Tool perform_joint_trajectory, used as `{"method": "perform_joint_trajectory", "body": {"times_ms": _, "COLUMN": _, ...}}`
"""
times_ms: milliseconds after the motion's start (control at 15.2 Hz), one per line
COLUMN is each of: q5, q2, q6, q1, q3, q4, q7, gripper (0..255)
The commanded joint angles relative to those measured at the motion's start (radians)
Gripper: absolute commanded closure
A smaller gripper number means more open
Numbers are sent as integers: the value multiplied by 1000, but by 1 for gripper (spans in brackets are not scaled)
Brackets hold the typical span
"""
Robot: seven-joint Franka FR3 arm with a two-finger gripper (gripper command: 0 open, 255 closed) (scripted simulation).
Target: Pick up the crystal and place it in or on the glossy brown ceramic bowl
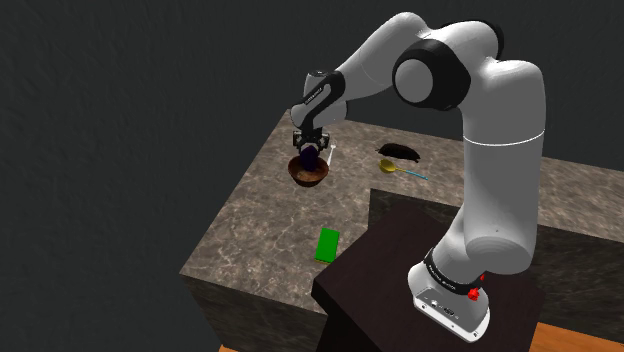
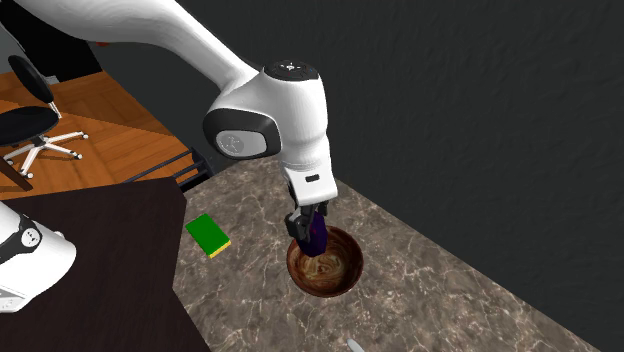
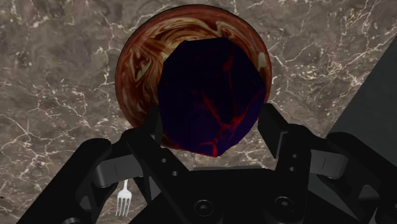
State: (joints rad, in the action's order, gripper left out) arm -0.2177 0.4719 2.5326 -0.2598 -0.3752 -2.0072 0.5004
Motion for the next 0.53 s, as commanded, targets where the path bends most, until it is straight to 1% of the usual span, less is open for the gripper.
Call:
{"method": "perform_joint_trajectory", "body": {"times_ms": 0, "q5": -11, "q2": 18, "q6": 21, "q1": 5, "q3": 8, "q4": -2, "q7": -6, "gripper": 255}}
{"method": "perform_joint_trajectory", "body": {"times_ms": 462, "q5": -48, "q2": 93, "q6": 86, "q1": 30, "q3": 40, "q4": 6, "q7": -29, "gripper": 255}}
